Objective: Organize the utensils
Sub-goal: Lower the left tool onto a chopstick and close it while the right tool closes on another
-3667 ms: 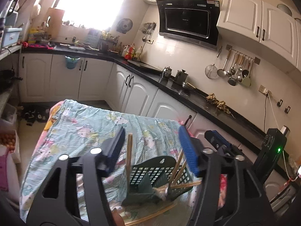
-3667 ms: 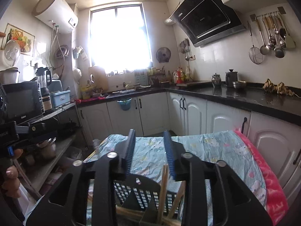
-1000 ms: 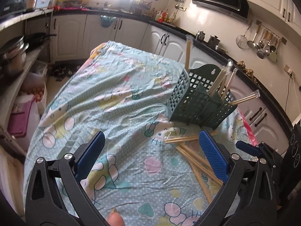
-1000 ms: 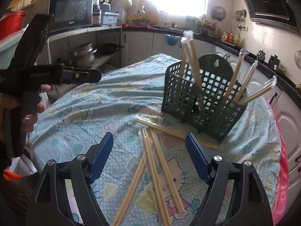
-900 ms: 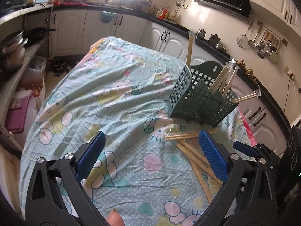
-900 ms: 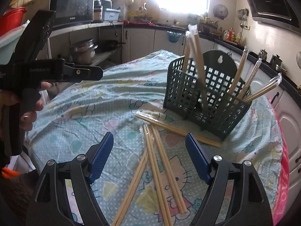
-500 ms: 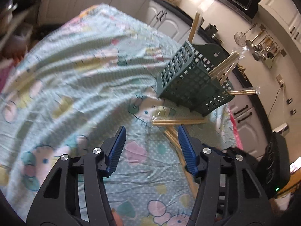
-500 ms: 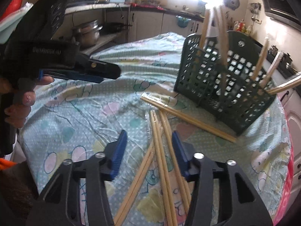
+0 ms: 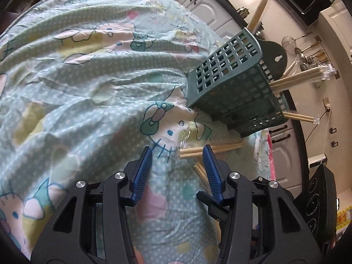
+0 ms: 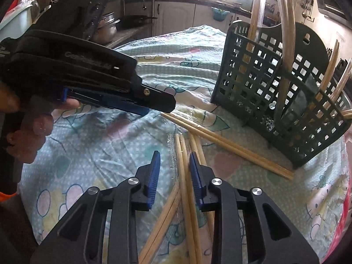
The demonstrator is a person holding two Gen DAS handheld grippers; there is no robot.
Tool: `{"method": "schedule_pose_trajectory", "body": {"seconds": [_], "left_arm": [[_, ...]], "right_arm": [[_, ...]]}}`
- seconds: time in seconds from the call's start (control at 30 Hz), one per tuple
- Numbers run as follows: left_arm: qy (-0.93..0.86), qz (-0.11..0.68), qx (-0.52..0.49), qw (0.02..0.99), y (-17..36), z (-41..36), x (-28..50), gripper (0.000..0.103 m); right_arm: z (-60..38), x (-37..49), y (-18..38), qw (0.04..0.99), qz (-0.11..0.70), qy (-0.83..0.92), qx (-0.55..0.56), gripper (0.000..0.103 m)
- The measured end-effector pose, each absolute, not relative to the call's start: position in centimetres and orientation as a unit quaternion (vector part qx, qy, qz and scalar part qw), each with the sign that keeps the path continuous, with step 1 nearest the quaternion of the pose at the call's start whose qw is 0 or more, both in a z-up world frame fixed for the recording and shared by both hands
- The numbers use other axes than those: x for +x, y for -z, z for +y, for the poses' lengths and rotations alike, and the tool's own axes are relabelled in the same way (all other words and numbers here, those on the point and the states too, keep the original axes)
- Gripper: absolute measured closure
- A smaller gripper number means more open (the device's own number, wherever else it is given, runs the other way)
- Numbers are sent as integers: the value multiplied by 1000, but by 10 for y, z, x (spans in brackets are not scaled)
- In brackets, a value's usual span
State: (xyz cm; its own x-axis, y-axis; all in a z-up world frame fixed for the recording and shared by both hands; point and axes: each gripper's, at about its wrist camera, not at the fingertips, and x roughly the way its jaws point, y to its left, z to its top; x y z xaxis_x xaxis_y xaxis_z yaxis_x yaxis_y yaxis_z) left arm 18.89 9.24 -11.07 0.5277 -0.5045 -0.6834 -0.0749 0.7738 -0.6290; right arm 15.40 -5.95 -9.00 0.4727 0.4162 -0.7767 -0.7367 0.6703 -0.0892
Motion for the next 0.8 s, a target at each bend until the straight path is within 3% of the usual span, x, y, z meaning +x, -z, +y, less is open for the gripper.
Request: {"method": "schedule_pose_trajectory", "body": {"seconds": [0.07, 0.17, 0.23, 0.8], "left_arm": [[132, 468, -307, 818, 110, 92, 192, 65], [142, 471, -311, 813, 110, 89, 198, 82], [147, 477, -311, 809, 113, 88, 200, 85], [147, 466, -316, 813, 109, 100, 206, 97]], "right_arm": [[-58, 156, 91, 831, 379, -349, -211, 77], [-56, 158, 90, 829, 380, -352, -212, 78], [-53, 161, 90, 827, 381, -355, -212, 78], [-38, 163, 93, 819, 388, -369, -207, 78]]}}
